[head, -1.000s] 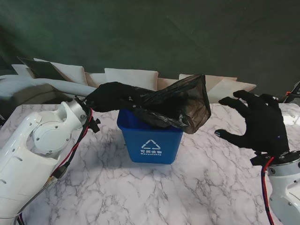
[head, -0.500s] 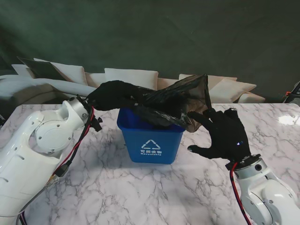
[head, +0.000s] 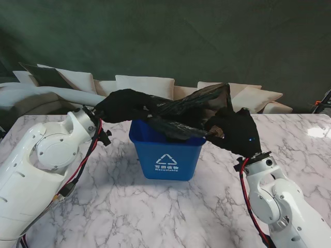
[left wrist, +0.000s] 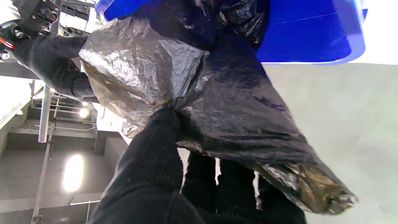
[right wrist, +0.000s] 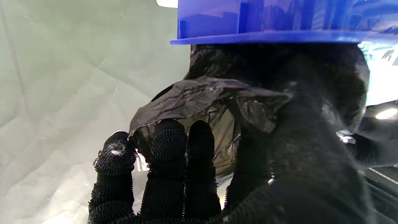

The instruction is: Fit the garbage bag over the bin

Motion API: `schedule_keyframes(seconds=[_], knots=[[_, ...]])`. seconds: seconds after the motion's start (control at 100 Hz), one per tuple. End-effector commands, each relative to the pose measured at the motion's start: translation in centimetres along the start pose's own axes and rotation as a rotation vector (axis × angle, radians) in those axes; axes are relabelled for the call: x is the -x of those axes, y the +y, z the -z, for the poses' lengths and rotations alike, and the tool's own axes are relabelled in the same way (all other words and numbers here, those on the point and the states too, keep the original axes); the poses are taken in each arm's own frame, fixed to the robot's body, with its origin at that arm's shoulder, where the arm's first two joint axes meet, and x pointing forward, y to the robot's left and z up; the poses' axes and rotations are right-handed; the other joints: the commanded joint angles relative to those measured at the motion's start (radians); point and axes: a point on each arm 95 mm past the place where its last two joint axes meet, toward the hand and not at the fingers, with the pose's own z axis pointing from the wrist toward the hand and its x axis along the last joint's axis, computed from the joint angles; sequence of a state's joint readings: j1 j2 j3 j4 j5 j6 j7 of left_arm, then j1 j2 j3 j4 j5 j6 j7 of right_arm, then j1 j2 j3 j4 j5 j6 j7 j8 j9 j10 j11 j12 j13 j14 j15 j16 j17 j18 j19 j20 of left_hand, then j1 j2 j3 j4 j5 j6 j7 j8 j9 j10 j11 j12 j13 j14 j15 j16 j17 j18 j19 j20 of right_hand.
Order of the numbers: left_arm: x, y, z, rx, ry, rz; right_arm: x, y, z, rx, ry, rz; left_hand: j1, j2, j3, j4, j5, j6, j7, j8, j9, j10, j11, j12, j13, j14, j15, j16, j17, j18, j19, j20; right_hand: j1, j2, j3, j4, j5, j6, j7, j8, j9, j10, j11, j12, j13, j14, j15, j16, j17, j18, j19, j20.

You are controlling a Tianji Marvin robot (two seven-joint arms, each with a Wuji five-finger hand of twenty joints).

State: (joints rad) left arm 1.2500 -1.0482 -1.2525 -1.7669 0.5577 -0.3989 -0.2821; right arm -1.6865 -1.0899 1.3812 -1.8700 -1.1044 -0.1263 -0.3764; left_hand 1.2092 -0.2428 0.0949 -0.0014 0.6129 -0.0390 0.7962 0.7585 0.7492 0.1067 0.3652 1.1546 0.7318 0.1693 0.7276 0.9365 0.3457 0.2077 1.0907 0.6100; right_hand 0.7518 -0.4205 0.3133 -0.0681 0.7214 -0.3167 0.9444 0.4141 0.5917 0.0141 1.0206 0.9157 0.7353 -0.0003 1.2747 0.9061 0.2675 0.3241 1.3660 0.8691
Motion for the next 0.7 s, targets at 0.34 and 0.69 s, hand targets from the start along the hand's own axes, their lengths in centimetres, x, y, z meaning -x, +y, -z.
schedule_keyframes(seconds=[0.34, 0.69], knots=[[1.7, -1.1, 1.5, 0.04, -0.05, -0.061, -0.1, 0.7, -1.6, -0.005, 0.075, 0.0, -0.546, -0.036, -0.106, -0.01, -0.167, 0.107, -0.542, -0.314, -0.352, 0.112, -0.178, -0.799, -0.157, 0.029, -0.203, -0.11, -0.105, -0.004, -0.103, 0.024, -0.089, -0.048, 0.517, -0.153, 0.099, -0.007, 0.105, 0.052, 0.096, -0.042, 0.028, 0.035, 0.064, -0.021, 0.042, -0.015, 0.029, -0.029, 0.045, -0.022], [3.4, -2.1, 2.8, 0.096, -0.137, -0.063, 0.2, 0.8, -2.4, -0.015, 0.075, 0.005, -0.544, -0.083, -0.1, -0.021, -0.338, 0.03, -0.757, -0.463, -0.436, 0.154, -0.349, -0.985, -0.184, 0.068, -0.338, -0.254, -0.121, 0.01, -0.178, 0.009, -0.096, -0.043, 0.535, -0.163, 0.099, -0.003, 0.094, 0.085, 0.096, -0.043, 0.023, 0.038, 0.064, -0.02, 0.04, -0.017, 0.029, -0.029, 0.045, -0.023]])
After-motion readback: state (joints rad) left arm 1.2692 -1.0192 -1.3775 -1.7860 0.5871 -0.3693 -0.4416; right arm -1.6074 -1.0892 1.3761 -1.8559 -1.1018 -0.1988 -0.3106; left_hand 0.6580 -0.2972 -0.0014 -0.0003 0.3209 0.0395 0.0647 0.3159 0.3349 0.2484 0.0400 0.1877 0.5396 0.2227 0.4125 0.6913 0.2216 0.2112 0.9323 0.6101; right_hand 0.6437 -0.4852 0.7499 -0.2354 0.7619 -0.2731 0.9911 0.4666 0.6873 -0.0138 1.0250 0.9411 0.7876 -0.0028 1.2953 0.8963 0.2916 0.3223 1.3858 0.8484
